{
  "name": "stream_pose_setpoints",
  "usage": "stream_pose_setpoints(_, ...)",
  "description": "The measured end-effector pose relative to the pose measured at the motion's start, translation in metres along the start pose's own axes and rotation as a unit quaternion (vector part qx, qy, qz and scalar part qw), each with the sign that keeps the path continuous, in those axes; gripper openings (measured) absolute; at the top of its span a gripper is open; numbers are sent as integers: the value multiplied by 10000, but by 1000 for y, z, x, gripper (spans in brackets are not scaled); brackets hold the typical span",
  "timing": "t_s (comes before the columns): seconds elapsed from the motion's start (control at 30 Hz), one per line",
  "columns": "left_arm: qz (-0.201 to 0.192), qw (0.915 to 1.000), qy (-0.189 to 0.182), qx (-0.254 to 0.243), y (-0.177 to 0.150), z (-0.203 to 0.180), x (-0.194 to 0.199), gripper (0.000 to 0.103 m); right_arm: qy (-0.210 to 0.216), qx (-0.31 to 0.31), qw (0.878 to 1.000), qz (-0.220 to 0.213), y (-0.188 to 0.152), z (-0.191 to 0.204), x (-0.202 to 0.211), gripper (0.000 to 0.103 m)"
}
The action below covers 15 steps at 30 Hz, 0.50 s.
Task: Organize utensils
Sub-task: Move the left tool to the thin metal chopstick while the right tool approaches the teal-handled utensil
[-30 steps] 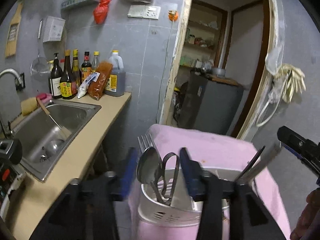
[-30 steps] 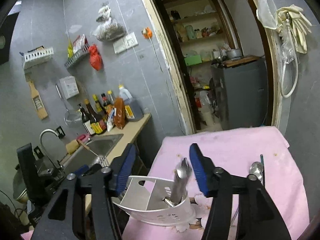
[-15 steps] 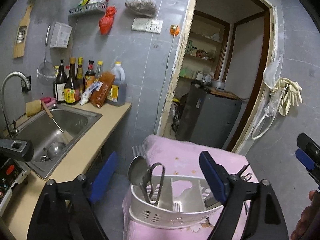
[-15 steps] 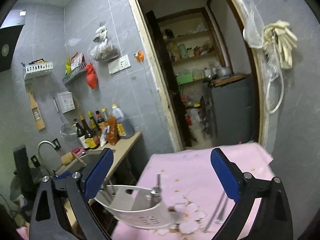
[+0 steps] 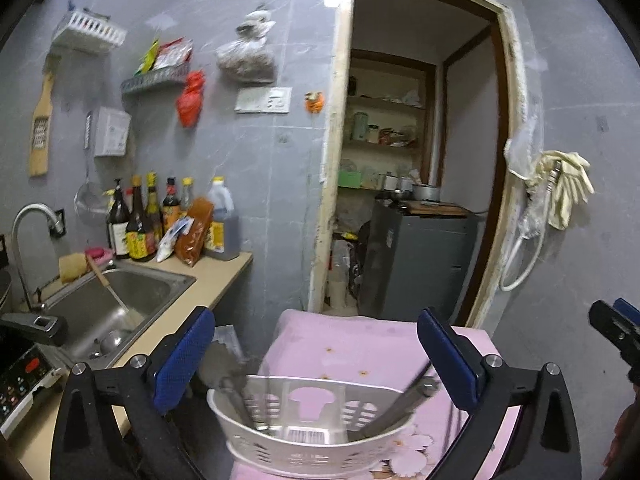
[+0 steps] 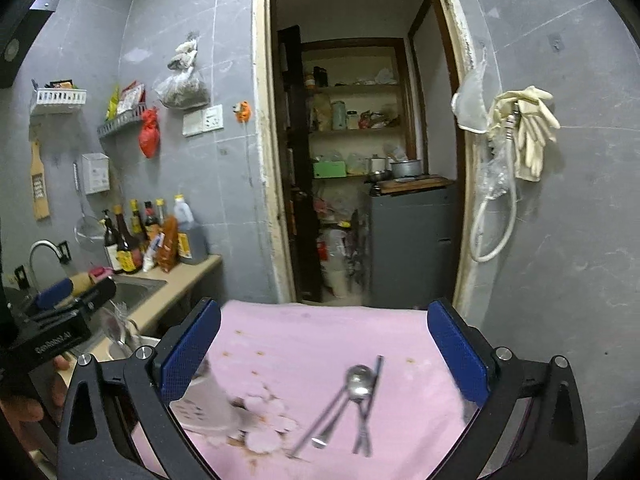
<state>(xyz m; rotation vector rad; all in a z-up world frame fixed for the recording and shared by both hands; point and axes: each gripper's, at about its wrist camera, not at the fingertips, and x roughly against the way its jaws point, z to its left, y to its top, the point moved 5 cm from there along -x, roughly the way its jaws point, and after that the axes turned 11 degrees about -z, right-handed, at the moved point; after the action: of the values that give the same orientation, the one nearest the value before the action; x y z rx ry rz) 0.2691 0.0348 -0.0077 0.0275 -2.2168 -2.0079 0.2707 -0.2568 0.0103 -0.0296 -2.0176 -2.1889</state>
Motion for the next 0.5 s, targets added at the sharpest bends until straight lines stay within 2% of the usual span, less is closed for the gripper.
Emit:
stream_pose_setpoints(0.3, -146, 9970, -524, -549, -7, -75, 8, 102, -265, 172, 9995, 55, -9, -60, 0, 101)
stream_pose_setpoints(0.5, 19, 9932, -916, -716, -21, -121, 1, 102, -339, 10, 9990, 296, -26, -103, -14, 101)
